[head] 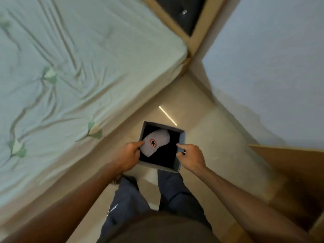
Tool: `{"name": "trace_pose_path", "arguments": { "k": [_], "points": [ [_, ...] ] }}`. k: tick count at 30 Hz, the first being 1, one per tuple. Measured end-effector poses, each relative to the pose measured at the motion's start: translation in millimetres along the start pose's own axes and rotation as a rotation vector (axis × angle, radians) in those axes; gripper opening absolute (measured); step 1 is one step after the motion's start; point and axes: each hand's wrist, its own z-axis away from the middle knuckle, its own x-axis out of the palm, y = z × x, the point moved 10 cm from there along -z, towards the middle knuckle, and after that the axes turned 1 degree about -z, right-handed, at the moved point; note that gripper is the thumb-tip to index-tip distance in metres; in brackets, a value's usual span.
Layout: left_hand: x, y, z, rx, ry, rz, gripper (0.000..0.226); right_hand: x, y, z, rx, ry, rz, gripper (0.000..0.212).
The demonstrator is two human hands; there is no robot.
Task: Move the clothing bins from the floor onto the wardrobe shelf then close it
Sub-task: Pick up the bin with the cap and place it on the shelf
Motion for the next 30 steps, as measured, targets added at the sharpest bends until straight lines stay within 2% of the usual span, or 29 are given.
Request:
{"name": "trace_pose_path", "arguments": {
  "k": [6, 12, 19, 25, 30],
  "points": [
    [-20.3, 130.6, -17.0, 0.214, 0.009, -0.164, 0.048, -106.1, 52.8, 37.5, 0.000, 0.167, -0.061, 0.050],
    [-3.0, 260.4, -63.8, 0.471, -0.117, -0.305, 0.049, -164.0, 128.0, 74.2, 0.171, 0.390, -0.259, 0.049],
    [61.6, 393.6, -89.3, 0.786, -0.422, -0.502, 0.052, -179.9, 212.0, 143.1, 0.502, 0.650, -0.511, 0.049],
    [131.1, 485.1, -64.3, 1.024, -0.604, -0.689, 0.053, -169.1, 255.4, 207.4, 0.719, 0.828, -0.634, 0.049],
    [205.2, 543.5, -24.5, 1.131, -0.700, -0.781, 0.057, -153.2, 303.8, 266.5, 0.910, 0.987, -0.729, 0.047]
  ]
}}
